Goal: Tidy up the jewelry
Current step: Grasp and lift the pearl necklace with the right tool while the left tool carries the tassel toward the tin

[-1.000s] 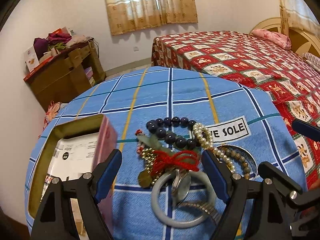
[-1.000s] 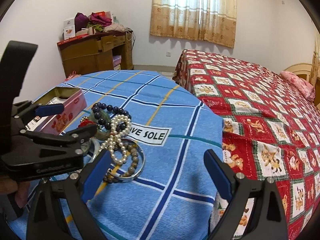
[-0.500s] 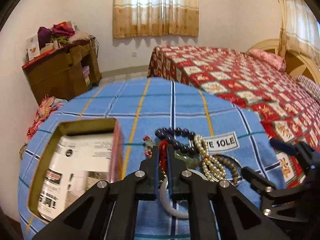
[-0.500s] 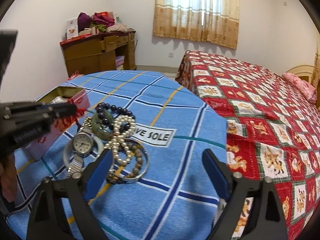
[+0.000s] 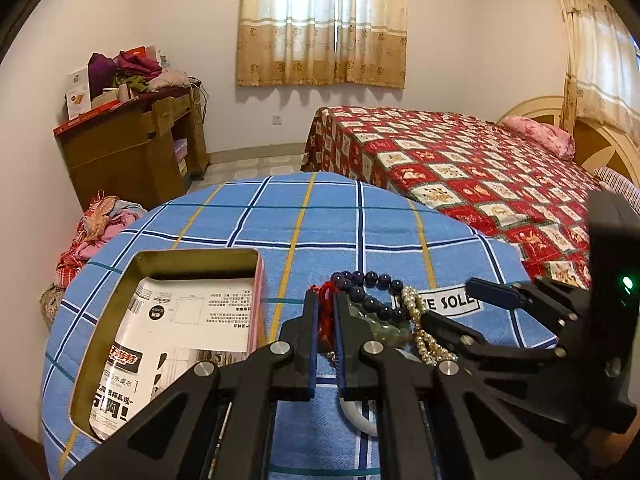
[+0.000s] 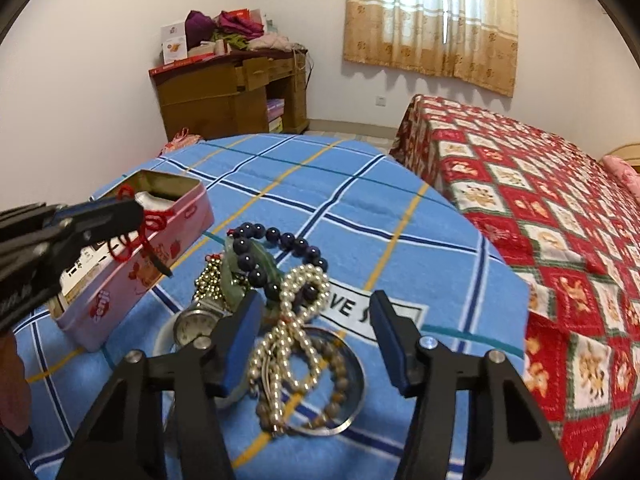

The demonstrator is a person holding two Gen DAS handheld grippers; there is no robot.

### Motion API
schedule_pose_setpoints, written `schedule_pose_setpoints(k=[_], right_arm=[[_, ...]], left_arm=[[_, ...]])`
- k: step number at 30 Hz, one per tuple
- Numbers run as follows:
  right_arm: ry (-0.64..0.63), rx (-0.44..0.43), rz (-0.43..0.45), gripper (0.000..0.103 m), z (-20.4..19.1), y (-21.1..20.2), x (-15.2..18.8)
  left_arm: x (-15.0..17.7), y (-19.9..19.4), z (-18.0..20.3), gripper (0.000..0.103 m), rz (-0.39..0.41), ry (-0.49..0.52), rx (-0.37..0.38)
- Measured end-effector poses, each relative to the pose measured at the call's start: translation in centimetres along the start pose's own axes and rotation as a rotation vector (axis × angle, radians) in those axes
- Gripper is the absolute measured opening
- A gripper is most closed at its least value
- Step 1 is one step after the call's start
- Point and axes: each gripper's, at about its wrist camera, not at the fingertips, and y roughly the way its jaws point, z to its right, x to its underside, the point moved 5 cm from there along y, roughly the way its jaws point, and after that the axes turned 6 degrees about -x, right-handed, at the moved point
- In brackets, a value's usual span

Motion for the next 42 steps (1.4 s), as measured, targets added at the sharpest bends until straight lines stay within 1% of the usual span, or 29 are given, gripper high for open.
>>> schedule_pose_setpoints(k=[2, 3, 4, 5, 6, 9, 13, 18, 19, 22, 26, 28, 29, 30, 31, 32, 35, 38, 40, 41, 42], right_arm=[[0.013, -0.017, -0.024, 0.056, 0.1, 0.9, -0.2], [0.018, -0.030, -0.041, 0.052, 0.0, 1.3, -0.3], [0.019, -0.044, -0.058, 0.045, -0.1, 1.5, -0.2], [0.019, -0.065, -0.071, 0.041, -0.2, 1.7, -0.2], [0.019, -0.088, -0.082, 0.032, -0.3, 1.9, -0.1], [0.016, -0.106, -0.084, 0.011, -0.5, 1.7, 0.2], [0.005, -0.110, -0.061, 0.009, -0.8, 0.8, 0.2], [-0.004, -0.113, -0.001, 0.008, -1.2, -1.7, -0.7], [-0.011, -0.110, 0.008, 0.005, -1.2, -2.0, -1.0], [-0.016, -0.108, 0.041, 0.005, -1.3, -3.5, -1.7], [-0.024, -0.096, 0.052, 0.005, -1.3, -4.2, -2.5], [-0.010, -0.097, 0.030, 0.006, -0.8, -3.5, -2.5], [-0.004, -0.097, 0.011, 0.009, -0.6, -3.0, -2.4], [0.003, -0.088, -0.018, 0.029, -0.2, -1.9, -2.3], [0.010, -0.089, -0.030, 0.056, 0.0, -1.4, -2.1], [0.019, -0.093, -0.037, 0.061, 0.3, -0.9, -1.9], [0.019, -0.093, -0.058, 0.059, 0.5, -0.2, -1.5], [0.007, -0.111, -0.066, 0.058, -0.1, 0.3, -1.5], [-0.013, -0.122, -0.095, 0.050, -0.6, 1.1, -1.3], [-0.023, -0.126, -0.113, 0.049, -0.9, 1.6, -1.1], [-0.029, -0.134, -0.130, 0.040, -1.1, 1.9, -0.9]], left_arm=[[0.2, 0.1, 0.1, 0.006, -0.004, 0.004, 0.006], [0.3, 0.1, 0.2, 0.006, -0.005, 0.006, 0.008], [0.3, 0.1, 0.2, 0.006, -0.006, 0.006, 0.010], [0.3, 0.1, 0.2, 0.006, -0.008, 0.005, 0.014], [0.3, 0.1, 0.2, 0.006, -0.009, 0.005, 0.015], [0.2, -0.4, -0.1, 0.006, 0.001, 0.001, 0.014], [0.0, -1.5, -0.4, 0.006, 0.024, -0.005, 0.009], [-0.3, -2.9, -1.0, 0.006, 0.051, -0.011, 0.006], [-0.3, -3.0, -1.1, 0.006, 0.053, -0.013, 0.005], [-0.4, -3.5, -1.5, 0.006, 0.064, -0.024, 0.004], [-0.4, -3.9, -1.8, 0.006, 0.070, -0.032, 0.004], [-0.4, -3.9, -1.9, 0.006, 0.069, -0.034, 0.005], [-0.3, -3.8, -2.0, 0.006, 0.067, -0.035, 0.007], [-0.3, -3.7, -2.0, 0.006, 0.066, -0.035, 0.007], [-0.2, -3.7, -1.9, 0.006, 0.063, -0.034, 0.008], [-0.1, -3.5, -1.9, 0.006, 0.058, -0.034, 0.009], [0.3, -2.9, -2.0, 0.006, 0.043, -0.034, 0.008], [0.5, -2.5, -1.9, 0.006, 0.029, -0.035, 0.012], [0.6, -2.4, -1.8, 0.006, 0.026, -0.031, 0.014], [0.6, -2.4, -1.8, 0.006, 0.026, -0.029, 0.015], [0.6, -2.4, -1.7, 0.006, 0.027, -0.026, 0.014]])
